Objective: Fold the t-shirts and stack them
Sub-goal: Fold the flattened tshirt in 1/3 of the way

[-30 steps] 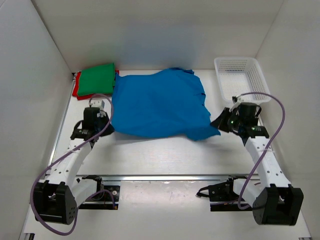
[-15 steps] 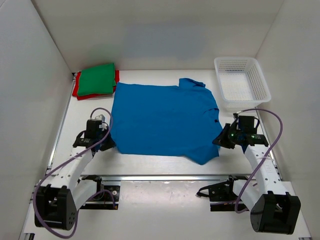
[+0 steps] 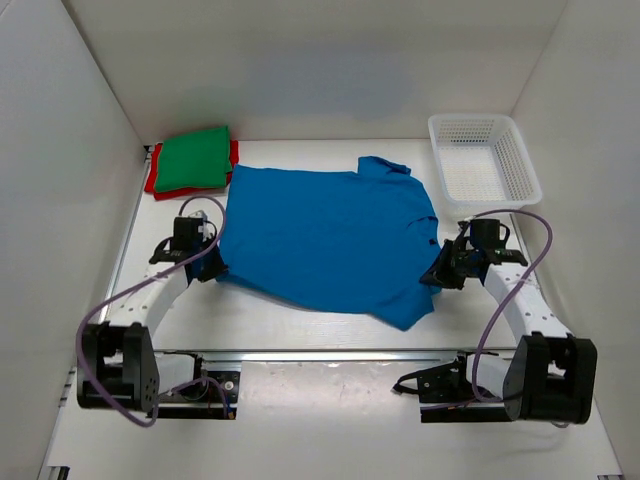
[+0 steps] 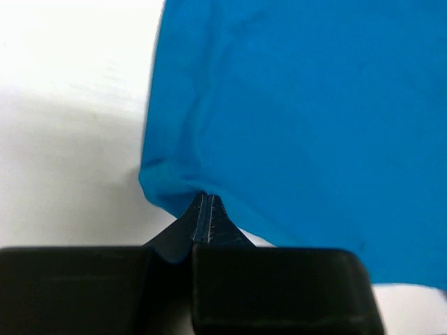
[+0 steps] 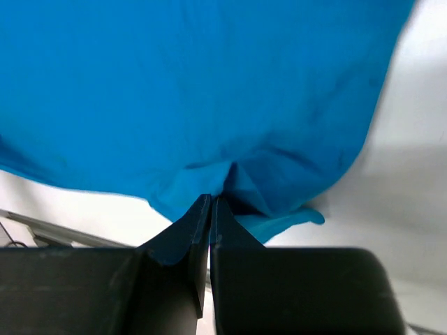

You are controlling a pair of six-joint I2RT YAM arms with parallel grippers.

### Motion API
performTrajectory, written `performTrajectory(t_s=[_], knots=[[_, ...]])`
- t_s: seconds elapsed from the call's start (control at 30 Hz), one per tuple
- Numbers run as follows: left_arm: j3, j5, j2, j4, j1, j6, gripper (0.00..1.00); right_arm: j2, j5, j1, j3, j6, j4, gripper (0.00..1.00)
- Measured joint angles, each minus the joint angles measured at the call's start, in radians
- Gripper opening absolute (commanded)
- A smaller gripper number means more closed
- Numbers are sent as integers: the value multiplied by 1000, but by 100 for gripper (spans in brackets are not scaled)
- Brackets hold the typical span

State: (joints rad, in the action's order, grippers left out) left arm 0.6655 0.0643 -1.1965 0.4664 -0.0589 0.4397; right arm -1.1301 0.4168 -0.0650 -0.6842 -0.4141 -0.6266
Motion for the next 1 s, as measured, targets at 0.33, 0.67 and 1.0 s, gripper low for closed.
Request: performTrajectory(t_s=[0.33, 0.67, 1.0], knots=[[231, 15, -290, -50, 39, -37, 0, -255, 1, -16, -229, 8, 66, 0], [407, 49, -541, -93, 51, -50, 0, -522, -10, -23, -432, 13, 115, 0], [518, 51, -605, -86, 51, -58, 0, -653, -9, -24, -623, 9, 119, 1]])
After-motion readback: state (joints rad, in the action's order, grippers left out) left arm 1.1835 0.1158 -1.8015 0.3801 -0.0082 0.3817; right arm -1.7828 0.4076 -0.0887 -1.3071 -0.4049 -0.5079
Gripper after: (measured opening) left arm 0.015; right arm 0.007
